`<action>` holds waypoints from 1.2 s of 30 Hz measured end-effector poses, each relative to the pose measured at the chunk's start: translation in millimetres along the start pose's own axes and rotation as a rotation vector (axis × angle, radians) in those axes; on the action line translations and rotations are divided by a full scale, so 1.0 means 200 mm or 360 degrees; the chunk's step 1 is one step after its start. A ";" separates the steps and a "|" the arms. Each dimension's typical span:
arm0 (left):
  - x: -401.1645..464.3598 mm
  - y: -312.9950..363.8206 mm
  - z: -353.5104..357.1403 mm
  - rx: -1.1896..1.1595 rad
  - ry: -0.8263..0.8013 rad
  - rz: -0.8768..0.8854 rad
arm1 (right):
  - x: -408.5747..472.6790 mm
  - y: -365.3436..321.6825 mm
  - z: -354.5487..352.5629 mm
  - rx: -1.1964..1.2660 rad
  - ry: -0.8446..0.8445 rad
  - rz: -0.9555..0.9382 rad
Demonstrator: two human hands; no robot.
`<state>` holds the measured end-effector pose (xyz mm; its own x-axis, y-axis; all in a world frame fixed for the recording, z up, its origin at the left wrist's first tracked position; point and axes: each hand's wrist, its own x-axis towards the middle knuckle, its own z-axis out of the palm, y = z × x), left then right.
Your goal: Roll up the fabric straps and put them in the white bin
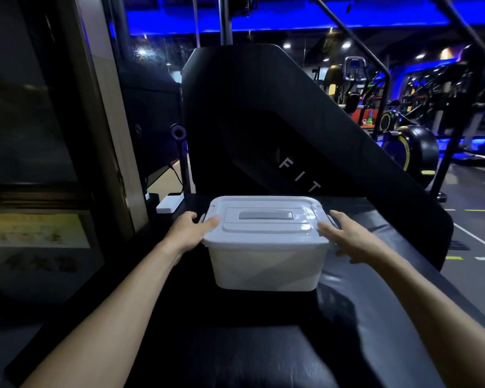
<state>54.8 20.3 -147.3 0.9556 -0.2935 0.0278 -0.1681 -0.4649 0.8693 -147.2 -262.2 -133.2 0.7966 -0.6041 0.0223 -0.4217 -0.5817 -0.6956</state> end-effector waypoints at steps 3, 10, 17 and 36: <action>-0.01 0.01 0.00 0.0068 0.0253 0.0104 | 0.01 -0.01 0.02 -0.0113 0.0231 -0.0031; -0.09 0.04 0.01 0.0280 0.0316 0.0399 | -0.05 -0.10 0.04 -0.0777 0.0524 -0.0248; -0.26 -0.07 0.07 0.0490 -0.0116 0.0747 | -0.05 0.06 0.21 -0.0690 0.0496 -0.1010; 0.16 -0.14 0.29 0.0238 0.0254 0.1055 | 0.39 0.07 0.24 -0.0509 0.0745 -0.1159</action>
<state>76.3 -23.5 -199.4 0.6618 -0.4343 0.6111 -0.7488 -0.3434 0.5670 -70.4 -291.7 -176.1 0.6850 -0.1479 0.7133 -0.0400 -0.9853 -0.1658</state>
